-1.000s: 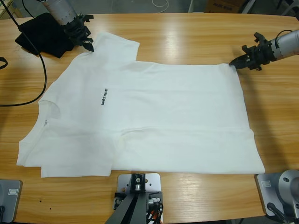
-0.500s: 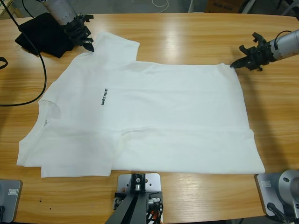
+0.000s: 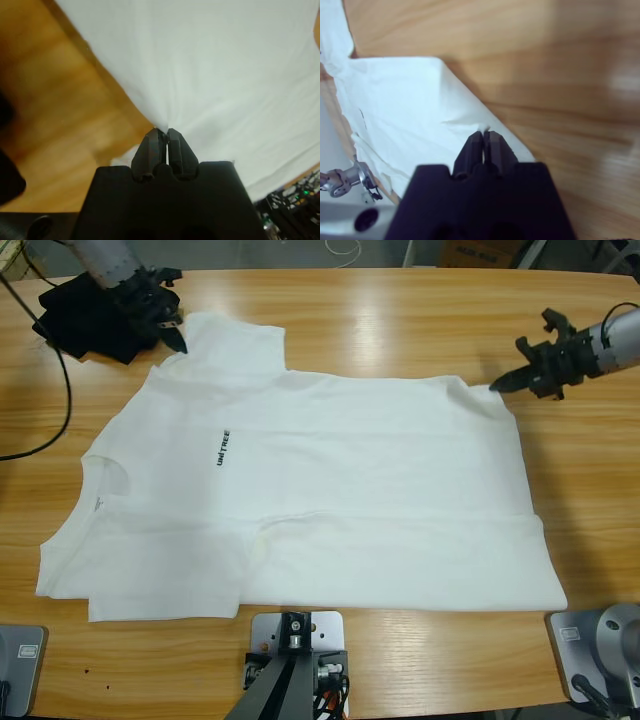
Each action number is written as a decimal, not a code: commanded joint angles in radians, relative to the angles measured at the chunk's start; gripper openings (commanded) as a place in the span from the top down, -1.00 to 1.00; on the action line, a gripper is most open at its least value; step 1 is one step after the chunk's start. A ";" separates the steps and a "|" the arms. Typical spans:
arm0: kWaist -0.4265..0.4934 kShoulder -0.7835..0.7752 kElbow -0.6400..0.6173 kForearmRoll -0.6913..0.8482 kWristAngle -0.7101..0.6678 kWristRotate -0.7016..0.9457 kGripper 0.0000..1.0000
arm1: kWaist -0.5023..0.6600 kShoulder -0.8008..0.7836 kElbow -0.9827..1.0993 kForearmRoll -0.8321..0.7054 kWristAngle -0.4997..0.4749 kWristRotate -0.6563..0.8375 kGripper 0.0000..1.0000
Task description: Fold clothes
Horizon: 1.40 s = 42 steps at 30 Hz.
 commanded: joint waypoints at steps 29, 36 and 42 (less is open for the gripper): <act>0.029 -0.571 0.972 -0.173 -0.094 0.107 1.00 | 0.019 -0.326 0.136 0.434 -0.115 0.087 1.00; 0.032 -0.671 1.084 -0.184 -0.093 0.122 1.00 | -0.014 -0.322 0.107 0.492 -0.162 0.083 1.00; -0.004 -0.700 1.122 -0.185 -0.106 0.130 1.00 | -0.014 -0.256 0.088 0.489 -0.180 0.059 1.00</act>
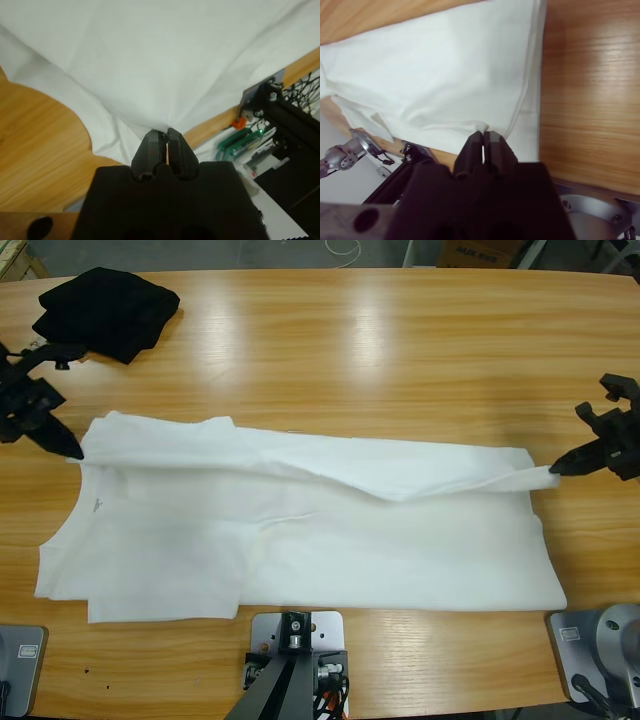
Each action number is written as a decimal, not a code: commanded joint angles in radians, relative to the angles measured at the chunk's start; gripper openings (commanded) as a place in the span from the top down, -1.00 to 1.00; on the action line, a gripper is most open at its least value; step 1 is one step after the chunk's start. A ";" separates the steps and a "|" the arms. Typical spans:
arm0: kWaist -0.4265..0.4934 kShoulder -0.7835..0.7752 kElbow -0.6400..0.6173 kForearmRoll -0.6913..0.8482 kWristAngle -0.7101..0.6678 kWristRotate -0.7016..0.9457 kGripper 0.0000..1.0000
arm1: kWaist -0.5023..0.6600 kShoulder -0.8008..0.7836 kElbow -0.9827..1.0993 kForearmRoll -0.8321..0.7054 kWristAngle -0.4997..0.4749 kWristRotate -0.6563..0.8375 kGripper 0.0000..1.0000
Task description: Fold clothes
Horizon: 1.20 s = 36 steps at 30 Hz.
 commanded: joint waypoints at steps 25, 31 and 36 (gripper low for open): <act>-0.168 -0.060 0.189 -0.040 -0.145 -0.011 1.00 | 0.033 0.002 -0.075 0.139 -0.273 0.150 -1.00; -0.156 -0.071 0.215 -0.056 -0.140 -0.007 1.00 | 0.083 -0.118 -0.095 0.075 -0.159 0.153 -0.95; -0.138 -0.050 0.215 -0.067 -0.112 -0.005 1.00 | 0.168 -0.130 -0.096 0.032 -0.099 0.182 -0.95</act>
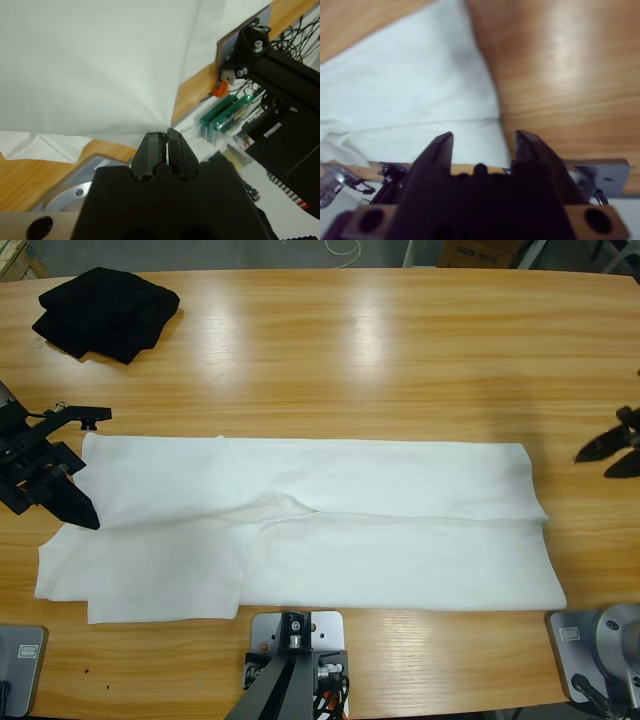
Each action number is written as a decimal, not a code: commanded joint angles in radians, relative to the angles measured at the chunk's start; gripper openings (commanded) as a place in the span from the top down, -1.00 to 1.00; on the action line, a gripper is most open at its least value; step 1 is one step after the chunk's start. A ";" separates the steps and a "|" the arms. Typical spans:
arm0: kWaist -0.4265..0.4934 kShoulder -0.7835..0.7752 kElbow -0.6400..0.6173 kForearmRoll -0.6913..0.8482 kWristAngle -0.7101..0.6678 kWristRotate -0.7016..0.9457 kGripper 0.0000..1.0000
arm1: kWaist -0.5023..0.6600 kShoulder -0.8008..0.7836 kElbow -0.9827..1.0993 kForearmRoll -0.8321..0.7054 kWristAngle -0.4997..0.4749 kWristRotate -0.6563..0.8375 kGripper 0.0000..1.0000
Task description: Fold clothes
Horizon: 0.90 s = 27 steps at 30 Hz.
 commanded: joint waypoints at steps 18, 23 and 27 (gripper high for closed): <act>0.033 0.010 -0.076 0.044 0.218 -0.108 -1.00 | 0.175 0.038 -0.001 -0.141 0.138 0.073 -0.95; -0.009 0.010 -0.080 -0.063 0.127 -0.105 -0.60 | 0.228 0.010 -0.006 -0.222 0.211 0.045 0.86; -0.106 -0.035 -0.057 -0.193 0.102 -0.103 -0.21 | 0.230 -0.035 0.009 -0.225 0.176 0.075 1.00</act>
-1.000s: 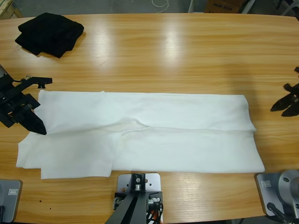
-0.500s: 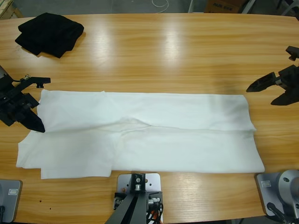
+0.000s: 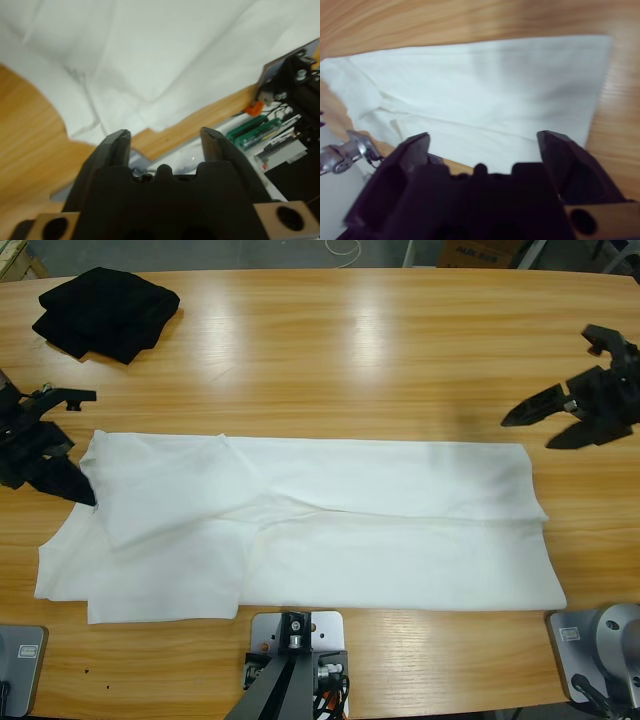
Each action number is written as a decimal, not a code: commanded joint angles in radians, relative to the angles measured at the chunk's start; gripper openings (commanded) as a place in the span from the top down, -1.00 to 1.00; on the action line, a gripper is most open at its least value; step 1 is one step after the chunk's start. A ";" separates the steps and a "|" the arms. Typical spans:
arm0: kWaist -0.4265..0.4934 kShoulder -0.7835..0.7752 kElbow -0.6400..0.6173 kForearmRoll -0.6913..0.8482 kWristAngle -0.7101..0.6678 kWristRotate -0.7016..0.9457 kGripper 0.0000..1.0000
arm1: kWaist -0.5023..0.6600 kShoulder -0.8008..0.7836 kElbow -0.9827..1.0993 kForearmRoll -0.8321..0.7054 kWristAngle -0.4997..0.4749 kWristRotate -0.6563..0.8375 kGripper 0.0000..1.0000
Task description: Fold clothes
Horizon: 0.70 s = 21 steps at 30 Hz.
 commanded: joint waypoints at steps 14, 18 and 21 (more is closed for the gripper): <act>-0.262 -0.103 0.160 -0.305 -0.077 0.014 -0.26 | 0.264 -0.333 0.317 -0.090 -0.431 0.910 -1.00; -0.259 -0.117 0.151 -0.296 -0.076 0.025 -0.26 | 0.250 -0.223 0.367 -0.161 -0.410 0.944 -1.00; -0.256 -0.119 0.142 -0.290 -0.075 0.028 -0.33 | 0.250 -0.187 0.386 -0.178 -0.372 0.906 -1.00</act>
